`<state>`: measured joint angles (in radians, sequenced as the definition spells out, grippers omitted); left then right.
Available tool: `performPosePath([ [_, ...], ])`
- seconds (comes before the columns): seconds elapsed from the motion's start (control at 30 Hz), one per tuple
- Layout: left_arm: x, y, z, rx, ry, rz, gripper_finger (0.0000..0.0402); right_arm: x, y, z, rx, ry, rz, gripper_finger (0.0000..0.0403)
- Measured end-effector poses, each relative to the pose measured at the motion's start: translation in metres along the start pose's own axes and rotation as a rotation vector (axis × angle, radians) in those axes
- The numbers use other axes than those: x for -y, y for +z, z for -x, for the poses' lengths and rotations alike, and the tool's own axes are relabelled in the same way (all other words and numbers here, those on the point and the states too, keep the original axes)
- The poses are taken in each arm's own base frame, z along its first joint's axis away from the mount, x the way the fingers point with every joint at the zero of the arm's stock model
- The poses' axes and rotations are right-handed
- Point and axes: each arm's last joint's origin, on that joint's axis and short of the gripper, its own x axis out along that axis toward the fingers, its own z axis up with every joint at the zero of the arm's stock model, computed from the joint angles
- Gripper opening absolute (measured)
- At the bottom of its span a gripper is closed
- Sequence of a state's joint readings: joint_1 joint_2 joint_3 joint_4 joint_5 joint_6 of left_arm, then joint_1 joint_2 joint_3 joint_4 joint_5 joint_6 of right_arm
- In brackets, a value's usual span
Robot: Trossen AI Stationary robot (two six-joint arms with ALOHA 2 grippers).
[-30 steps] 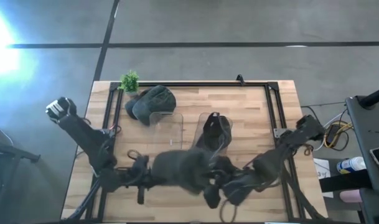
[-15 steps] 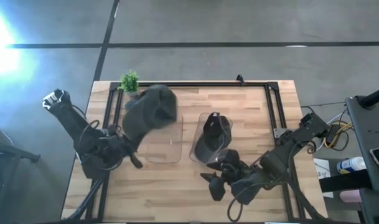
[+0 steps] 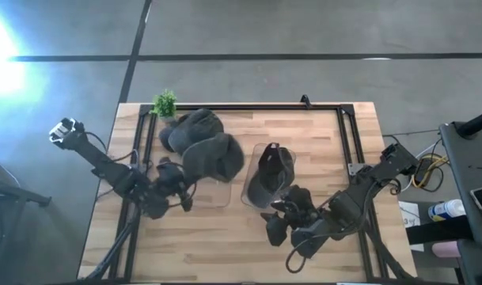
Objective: Pick & Place hat
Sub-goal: Put the bottom gray cap into the left transparent bin
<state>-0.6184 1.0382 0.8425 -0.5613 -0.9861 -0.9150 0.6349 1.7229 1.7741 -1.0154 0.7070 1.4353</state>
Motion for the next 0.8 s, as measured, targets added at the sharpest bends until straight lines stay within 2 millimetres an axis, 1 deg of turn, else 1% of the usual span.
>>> performPosePath([
  [0.07, -0.007, -0.002, -0.002, -0.054, 0.039, 0.077, 0.001, 0.001, 0.004, -0.003, 0.006, -0.011, -0.006, 0.0233],
  [0.13, -0.011, 0.0, 0.001, -0.085, 0.061, 0.119, 0.0007, 0.002, 0.008, -0.006, 0.008, -0.018, -0.012, 0.0233],
  [0.2, -0.014, 0.006, 0.007, -0.105, 0.077, 0.113, 0.0007, 0.003, 0.011, -0.009, 0.007, -0.025, -0.011, 0.0233],
  [0.27, -0.018, 0.017, 0.015, -0.112, 0.091, 0.105, 0.0007, 0.004, 0.015, -0.012, -0.008, -0.029, -0.01, 0.0233],
  [0.4, -0.026, 0.031, 0.025, -0.133, 0.154, 0.033, 0.0007, 0.005, 0.021, -0.017, -0.035, -0.034, -0.007, 0.0233],
  [0.5, -0.035, 0.037, 0.031, -0.201, 0.199, 0.007, 0.0007, 0.006, 0.024, -0.02, -0.03, -0.042, -0.013, 0.0233],
  [0.57, -0.038, 0.038, 0.034, -0.294, 0.204, 0.005, 0.0007, 0.006, 0.026, -0.021, -0.03, -0.044, -0.017, 0.0233],
  [0.7, -0.037, 0.035, 0.036, -0.436, 0.149, 0.018, 0.0007, 0.007, 0.029, -0.023, -0.032, -0.049, -0.024, 0.0233],
  [0.8, -0.037, 0.035, 0.036, -0.455, 0.144, 0.036, 0.0008, 0.007, 0.029, -0.023, -0.032, -0.049, -0.025, 0.0233],
])
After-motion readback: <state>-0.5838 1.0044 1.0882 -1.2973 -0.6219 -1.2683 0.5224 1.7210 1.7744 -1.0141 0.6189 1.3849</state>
